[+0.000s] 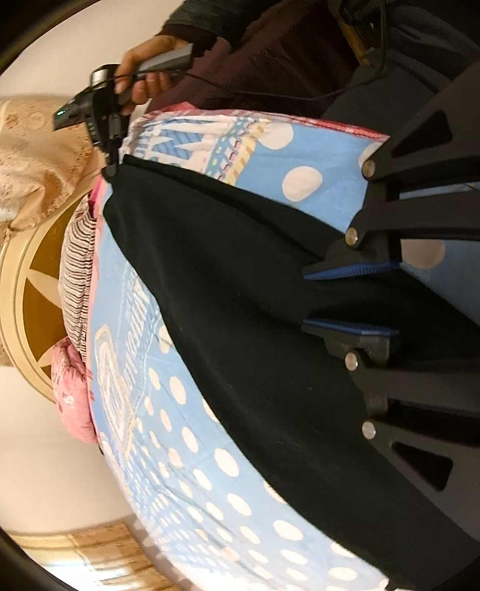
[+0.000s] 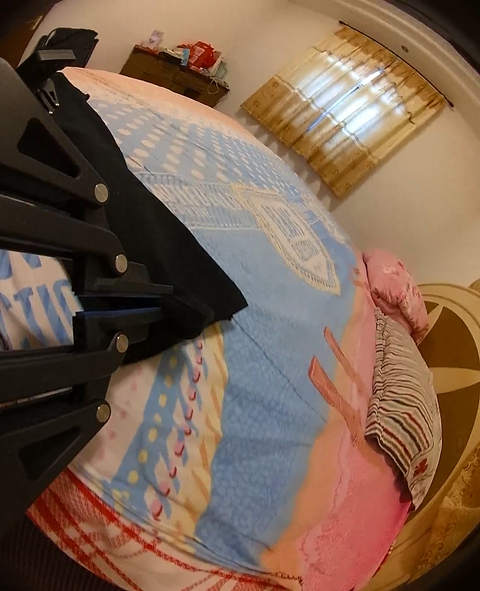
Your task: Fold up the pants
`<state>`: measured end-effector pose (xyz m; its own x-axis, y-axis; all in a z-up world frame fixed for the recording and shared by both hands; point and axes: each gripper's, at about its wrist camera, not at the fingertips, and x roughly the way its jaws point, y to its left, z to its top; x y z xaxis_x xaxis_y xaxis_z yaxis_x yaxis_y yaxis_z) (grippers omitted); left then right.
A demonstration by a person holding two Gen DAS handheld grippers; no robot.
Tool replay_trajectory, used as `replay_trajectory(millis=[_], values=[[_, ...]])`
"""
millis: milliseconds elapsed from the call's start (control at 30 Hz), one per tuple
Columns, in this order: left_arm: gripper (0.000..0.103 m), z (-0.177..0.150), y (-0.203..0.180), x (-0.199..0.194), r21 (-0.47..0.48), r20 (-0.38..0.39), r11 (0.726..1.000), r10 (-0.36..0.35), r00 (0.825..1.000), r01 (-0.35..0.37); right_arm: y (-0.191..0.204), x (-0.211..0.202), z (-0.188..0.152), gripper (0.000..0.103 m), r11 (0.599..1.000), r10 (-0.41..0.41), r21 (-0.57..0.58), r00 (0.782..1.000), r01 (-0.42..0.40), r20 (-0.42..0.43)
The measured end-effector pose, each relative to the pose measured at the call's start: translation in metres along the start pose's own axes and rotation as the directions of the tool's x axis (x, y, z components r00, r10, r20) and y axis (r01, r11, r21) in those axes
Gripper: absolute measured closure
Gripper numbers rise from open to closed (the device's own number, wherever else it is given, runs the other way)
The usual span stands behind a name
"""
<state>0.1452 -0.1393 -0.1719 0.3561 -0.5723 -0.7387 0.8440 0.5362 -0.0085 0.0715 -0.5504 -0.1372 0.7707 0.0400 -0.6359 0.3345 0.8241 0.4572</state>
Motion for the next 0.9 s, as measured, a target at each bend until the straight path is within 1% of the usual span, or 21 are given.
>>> replay_trajectory(millis=[67,100,133,167,200,300,367,467,533,600,733,800,867,900], values=[[0.077,0.001,-0.005,0.001,0.029,-0.003,0.999,0.026,1.000,-0.026,0.005,-0.002,-0.002,0.097,1.000,0.004,-0.017,1.000,-0.004,0.009],[0.080,0.002,-0.006,0.001,0.036,-0.006,0.999,0.031,0.999,-0.031,0.005,-0.002,-0.003,0.097,1.000,0.006,-0.020,1.000,-0.006,0.012],[0.081,0.003,-0.007,0.002,0.042,-0.009,0.999,0.034,0.999,-0.033,0.004,-0.002,-0.004,0.097,1.000,0.010,-0.016,1.000,-0.010,0.013],[0.086,0.004,-0.008,0.002,0.049,-0.012,0.998,0.036,0.999,-0.035,0.000,-0.002,-0.004,0.097,1.000,0.017,-0.004,1.000,-0.017,0.014],[0.092,0.004,-0.009,0.003,0.054,-0.014,0.998,0.031,0.999,-0.030,-0.001,-0.001,-0.004,0.097,1.000,0.016,0.001,1.000,-0.016,0.016],[0.097,0.006,-0.010,0.001,0.054,-0.012,0.998,0.032,0.999,-0.031,-0.004,-0.002,-0.002,0.098,1.000,0.015,0.005,1.000,-0.015,0.017],[0.098,0.006,-0.008,-0.001,0.035,-0.011,0.999,0.008,1.000,-0.008,0.000,-0.006,-0.002,0.098,1.000,0.015,-0.011,1.000,-0.015,0.023],[0.098,0.007,0.001,-0.008,-0.031,-0.001,0.998,-0.057,0.998,0.057,0.007,-0.015,-0.001,0.098,0.999,0.029,-0.030,0.999,-0.028,0.043],[0.098,0.008,0.003,-0.015,-0.049,0.013,0.995,-0.090,0.996,0.090,0.008,-0.020,0.001,0.098,0.999,0.038,-0.033,0.998,-0.036,0.057],[0.098,0.008,0.004,-0.020,-0.060,0.021,0.992,-0.112,0.993,0.113,0.005,-0.016,0.000,0.098,0.999,0.019,-0.032,0.999,-0.018,0.044],[0.098,0.004,-0.003,-0.011,-0.023,-0.012,0.995,-0.101,0.995,0.100,-0.012,-0.007,-0.009,0.098,1.000,-0.001,0.007,1.000,0.001,0.011],[0.099,0.000,-0.007,-0.003,-0.022,-0.034,0.994,-0.107,0.994,0.106,-0.012,-0.012,-0.012,0.098,1.000,0.005,-0.002,1.000,-0.005,0.016],[0.098,-0.002,-0.010,-0.002,-0.011,-0.030,0.995,-0.094,0.995,0.094,-0.009,-0.015,-0.013,0.098,1.000,-0.001,-0.029,1.000,0.001,0.009],[0.095,-0.002,-0.010,-0.003,-0.014,-0.024,0.996,-0.091,0.996,0.090,-0.008,-0.017,-0.013,0.094,0.999,-0.010,-0.040,1.000,0.011,0.005]])
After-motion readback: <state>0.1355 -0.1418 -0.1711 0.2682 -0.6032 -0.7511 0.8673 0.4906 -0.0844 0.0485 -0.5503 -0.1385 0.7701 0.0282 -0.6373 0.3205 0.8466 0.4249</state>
